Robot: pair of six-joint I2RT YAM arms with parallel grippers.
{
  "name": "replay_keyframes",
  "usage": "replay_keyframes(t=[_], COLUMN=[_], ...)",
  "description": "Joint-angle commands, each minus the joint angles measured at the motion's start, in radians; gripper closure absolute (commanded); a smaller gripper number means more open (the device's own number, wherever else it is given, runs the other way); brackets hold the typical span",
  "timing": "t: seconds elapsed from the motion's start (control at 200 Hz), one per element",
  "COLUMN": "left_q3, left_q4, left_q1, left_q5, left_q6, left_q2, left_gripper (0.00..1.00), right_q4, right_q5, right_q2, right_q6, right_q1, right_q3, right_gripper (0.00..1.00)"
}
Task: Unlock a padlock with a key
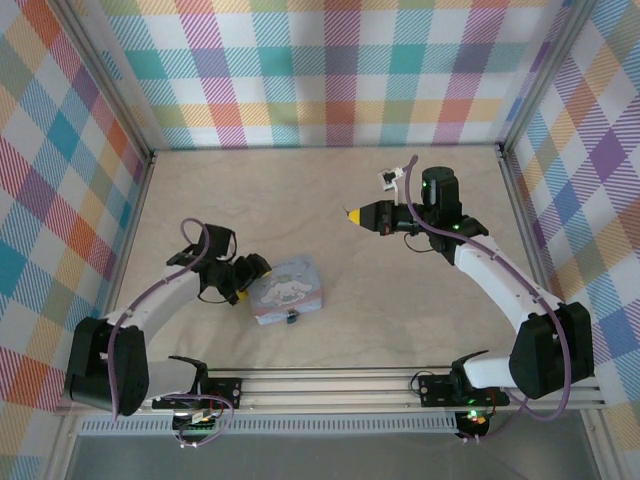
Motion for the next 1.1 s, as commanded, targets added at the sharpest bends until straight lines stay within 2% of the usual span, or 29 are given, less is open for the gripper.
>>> replay_keyframes(t=[0.0, 0.33, 0.72, 0.89, 1.095], left_q3=[0.075, 0.369, 0.82, 0.951, 1.016], left_q4=[0.058, 0.06, -0.037, -0.092, -0.138], left_q1=[-0.036, -0.114, -0.147, -0.16, -0.16], left_q5=[0.002, 0.007, 0.039, 0.026, -0.059], left_q6=[0.032, 0.118, 0.22, 0.256, 0.32], left_q2=[0.071, 0.398, 0.756, 0.83, 0.811], left_gripper=[0.29, 0.33, 0.29, 0.27, 0.24], right_q4=[-0.034, -0.115, -0.122, -0.122, -0.091], right_q5=[-0.002, 0.035, 0.056, 0.07, 0.063], right_q2=[0.002, -0.037, -0.059, -0.049, -0.005], right_q6=[-0.036, -0.077, -0.063, -0.065, -0.038], right_q1=[0.007, 0.005, 0.005, 0.005, 0.005], right_q3=[0.03, 0.02, -0.053, -0.063, -0.078], right_gripper=[0.98, 0.97, 0.98, 0.98, 0.98])
